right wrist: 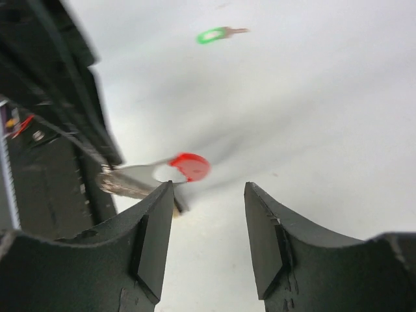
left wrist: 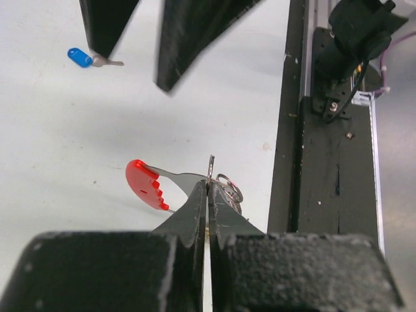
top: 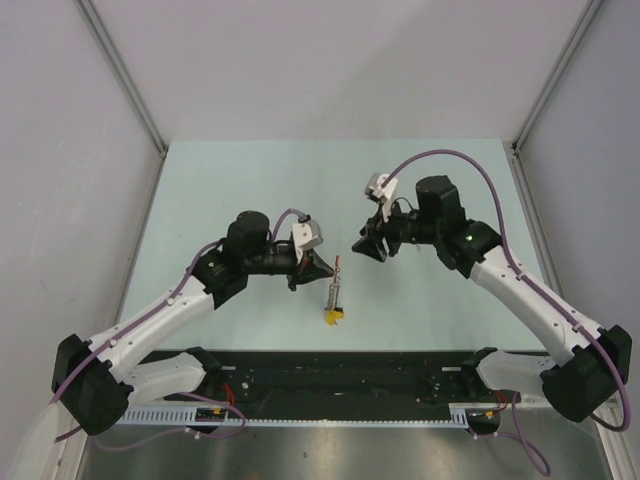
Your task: Put the keys on the keyring
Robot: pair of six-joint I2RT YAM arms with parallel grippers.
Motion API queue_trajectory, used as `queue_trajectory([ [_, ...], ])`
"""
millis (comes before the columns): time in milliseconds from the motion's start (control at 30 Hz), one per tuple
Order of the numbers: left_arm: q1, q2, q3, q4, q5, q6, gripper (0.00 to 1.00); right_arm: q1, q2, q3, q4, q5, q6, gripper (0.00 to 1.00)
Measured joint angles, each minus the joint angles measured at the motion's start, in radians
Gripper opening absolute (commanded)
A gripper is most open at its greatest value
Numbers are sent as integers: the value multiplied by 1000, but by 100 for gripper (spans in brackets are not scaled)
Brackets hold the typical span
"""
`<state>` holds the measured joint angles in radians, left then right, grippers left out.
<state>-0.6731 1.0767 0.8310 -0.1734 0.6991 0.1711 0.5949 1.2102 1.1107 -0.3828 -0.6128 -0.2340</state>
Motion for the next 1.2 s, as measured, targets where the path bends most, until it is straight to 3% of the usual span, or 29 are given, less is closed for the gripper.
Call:
queue_trajectory([
  [333,20,-13,-21,98,-55,-96,1,-193,-58,-111,25,321,152,50],
  [700,99,-14,-21,95,-137,-146,0,-229,206,-181,119,657,224,42],
  [1200,126,-10,-19,51,-183,-146,0,-332,460,-163,246,675,172,32],
])
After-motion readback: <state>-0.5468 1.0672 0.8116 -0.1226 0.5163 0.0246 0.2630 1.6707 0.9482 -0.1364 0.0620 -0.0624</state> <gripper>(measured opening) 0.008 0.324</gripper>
